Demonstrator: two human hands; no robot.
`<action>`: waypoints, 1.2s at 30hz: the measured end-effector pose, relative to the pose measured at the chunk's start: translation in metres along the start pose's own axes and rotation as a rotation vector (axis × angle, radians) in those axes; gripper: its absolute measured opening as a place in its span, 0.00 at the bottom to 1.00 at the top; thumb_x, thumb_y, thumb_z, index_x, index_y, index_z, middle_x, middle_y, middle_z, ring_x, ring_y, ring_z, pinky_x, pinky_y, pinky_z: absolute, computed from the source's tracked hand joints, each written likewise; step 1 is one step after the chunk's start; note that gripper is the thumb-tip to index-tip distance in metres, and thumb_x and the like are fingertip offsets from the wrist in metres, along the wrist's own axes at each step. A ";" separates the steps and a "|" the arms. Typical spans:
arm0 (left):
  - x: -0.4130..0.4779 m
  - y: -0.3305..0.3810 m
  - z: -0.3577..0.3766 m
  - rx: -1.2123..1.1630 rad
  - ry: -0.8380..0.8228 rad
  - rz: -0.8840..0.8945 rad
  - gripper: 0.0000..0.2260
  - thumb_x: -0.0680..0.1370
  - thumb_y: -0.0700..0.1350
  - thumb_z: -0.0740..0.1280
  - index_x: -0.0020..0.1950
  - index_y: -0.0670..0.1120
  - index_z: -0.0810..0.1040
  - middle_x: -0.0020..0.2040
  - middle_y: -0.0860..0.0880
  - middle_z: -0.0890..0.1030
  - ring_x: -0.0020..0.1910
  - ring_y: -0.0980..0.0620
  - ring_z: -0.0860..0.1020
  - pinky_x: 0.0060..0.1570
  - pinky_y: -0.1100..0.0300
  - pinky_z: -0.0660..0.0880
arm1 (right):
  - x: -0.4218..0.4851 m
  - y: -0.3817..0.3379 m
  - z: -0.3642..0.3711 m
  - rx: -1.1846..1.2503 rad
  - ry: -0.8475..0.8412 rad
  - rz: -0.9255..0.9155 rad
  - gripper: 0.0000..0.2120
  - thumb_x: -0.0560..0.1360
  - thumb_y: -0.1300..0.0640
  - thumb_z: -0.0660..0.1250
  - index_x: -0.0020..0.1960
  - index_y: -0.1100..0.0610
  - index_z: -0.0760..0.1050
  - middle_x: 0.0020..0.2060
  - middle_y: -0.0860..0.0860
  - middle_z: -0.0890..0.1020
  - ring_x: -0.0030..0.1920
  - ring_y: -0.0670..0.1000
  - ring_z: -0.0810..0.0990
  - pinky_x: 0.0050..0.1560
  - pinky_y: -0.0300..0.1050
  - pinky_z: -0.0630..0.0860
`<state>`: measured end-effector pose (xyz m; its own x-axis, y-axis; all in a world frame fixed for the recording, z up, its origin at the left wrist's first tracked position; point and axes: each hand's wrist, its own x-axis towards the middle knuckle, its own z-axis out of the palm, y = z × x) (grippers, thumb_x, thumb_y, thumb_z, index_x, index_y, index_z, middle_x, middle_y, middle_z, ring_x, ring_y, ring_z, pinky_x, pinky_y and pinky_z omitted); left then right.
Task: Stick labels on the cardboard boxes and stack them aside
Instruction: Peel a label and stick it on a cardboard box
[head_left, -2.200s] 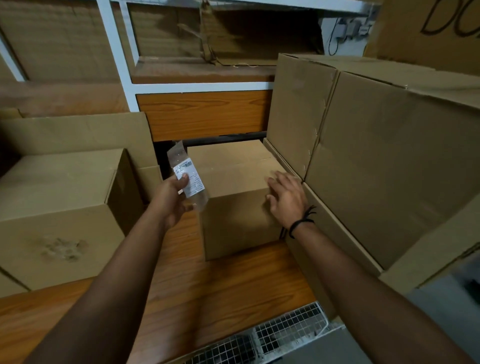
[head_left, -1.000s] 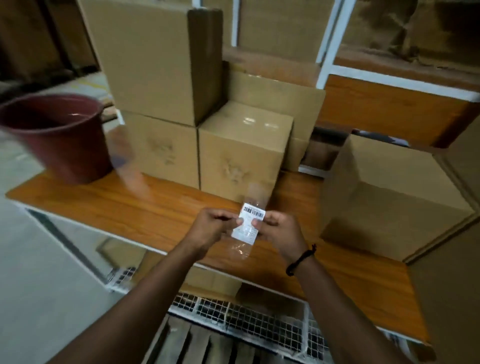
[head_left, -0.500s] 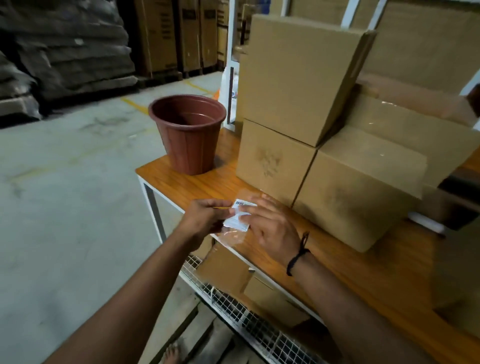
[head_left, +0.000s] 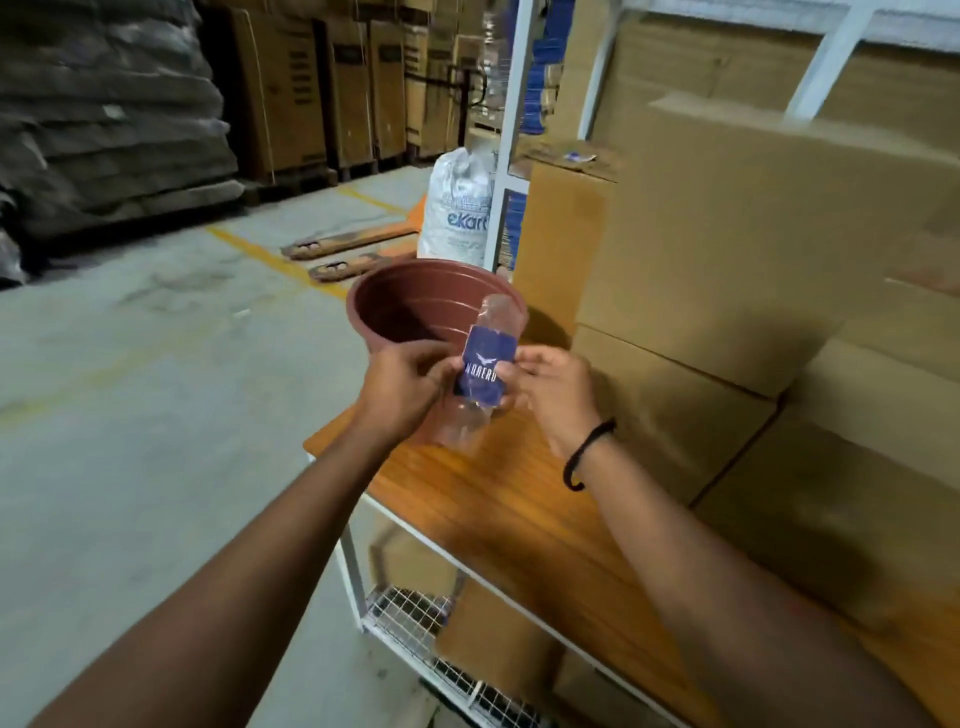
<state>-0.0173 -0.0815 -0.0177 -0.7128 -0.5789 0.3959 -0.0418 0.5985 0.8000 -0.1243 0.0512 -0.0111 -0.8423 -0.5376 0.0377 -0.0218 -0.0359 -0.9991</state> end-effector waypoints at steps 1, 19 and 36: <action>0.011 -0.006 -0.006 0.101 0.051 0.066 0.08 0.77 0.38 0.70 0.54 0.44 0.85 0.50 0.49 0.85 0.46 0.57 0.81 0.47 0.64 0.74 | 0.015 -0.009 0.004 0.010 0.038 0.005 0.08 0.71 0.69 0.72 0.47 0.60 0.76 0.42 0.57 0.82 0.31 0.46 0.82 0.30 0.39 0.78; 0.053 -0.063 -0.014 0.614 -0.189 0.287 0.16 0.75 0.46 0.60 0.53 0.43 0.85 0.50 0.45 0.85 0.51 0.42 0.82 0.50 0.50 0.78 | 0.164 -0.006 0.049 -0.134 0.015 0.345 0.05 0.75 0.67 0.69 0.48 0.67 0.75 0.38 0.58 0.82 0.48 0.57 0.84 0.34 0.40 0.81; -0.016 0.033 0.167 0.324 -0.517 0.626 0.14 0.73 0.46 0.67 0.55 0.43 0.84 0.55 0.45 0.85 0.58 0.43 0.80 0.62 0.53 0.72 | -0.038 0.029 -0.202 -0.275 0.556 0.042 0.06 0.74 0.62 0.72 0.41 0.52 0.80 0.38 0.51 0.83 0.37 0.48 0.81 0.39 0.42 0.80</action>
<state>-0.1244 0.0404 -0.0731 -0.8964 0.1852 0.4027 0.3223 0.8960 0.3055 -0.2019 0.2410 -0.0456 -0.9983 -0.0123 0.0569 -0.0582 0.2338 -0.9705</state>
